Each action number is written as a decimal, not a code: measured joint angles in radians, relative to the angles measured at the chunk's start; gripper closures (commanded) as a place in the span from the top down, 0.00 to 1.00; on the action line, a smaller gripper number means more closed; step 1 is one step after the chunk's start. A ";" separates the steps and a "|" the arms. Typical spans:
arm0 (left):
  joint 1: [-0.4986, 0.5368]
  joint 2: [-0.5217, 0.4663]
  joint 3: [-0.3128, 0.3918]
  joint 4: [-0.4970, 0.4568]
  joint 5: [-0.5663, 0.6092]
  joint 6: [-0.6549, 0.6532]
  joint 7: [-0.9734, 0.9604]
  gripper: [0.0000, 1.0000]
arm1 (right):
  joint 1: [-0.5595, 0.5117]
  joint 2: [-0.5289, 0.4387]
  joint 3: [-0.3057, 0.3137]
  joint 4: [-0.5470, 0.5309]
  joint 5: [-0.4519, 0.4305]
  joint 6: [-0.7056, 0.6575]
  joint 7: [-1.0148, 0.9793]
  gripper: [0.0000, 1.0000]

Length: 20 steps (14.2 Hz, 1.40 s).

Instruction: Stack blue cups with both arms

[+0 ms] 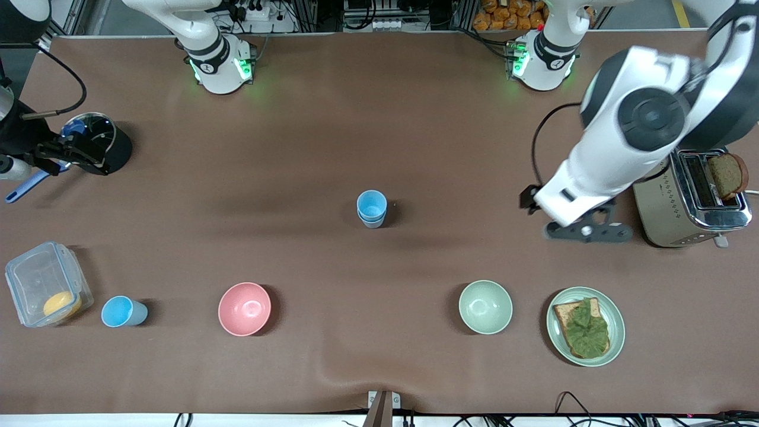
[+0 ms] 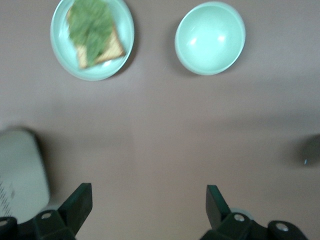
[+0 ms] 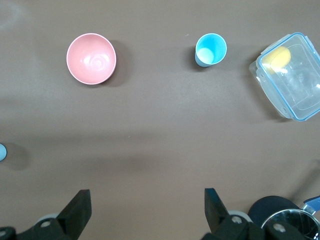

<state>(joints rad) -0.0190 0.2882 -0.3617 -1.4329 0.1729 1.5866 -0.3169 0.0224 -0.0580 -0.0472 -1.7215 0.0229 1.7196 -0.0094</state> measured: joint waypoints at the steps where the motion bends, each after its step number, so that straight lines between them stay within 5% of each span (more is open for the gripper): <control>1: 0.027 -0.023 0.001 -0.001 -0.015 -0.046 0.007 1.00 | 0.000 0.000 0.000 0.000 0.000 0.000 0.000 1.00; 6: 0.112 -0.058 0.048 -0.004 -0.053 -0.074 0.113 1.00 | 0.000 0.000 0.000 0.000 0.000 -0.001 0.000 1.00; 10: -0.122 -0.065 0.377 -0.006 -0.129 -0.045 0.206 1.00 | 0.000 0.000 0.000 0.000 0.000 -0.002 0.000 1.00; 11: -0.136 -0.070 0.413 -0.012 -0.139 -0.042 0.233 1.00 | 0.000 0.000 0.000 0.000 0.000 -0.002 0.000 1.00; 20: 0.029 -0.133 0.402 -0.041 -0.145 -0.066 0.304 1.00 | 0.000 0.000 0.000 0.000 0.000 -0.003 0.000 1.00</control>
<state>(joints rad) 0.0101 0.1554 0.0407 -1.4738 0.0280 1.5201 -0.0129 0.0224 -0.0577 -0.0473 -1.7210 0.0229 1.7170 -0.0094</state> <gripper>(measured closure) 0.000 0.000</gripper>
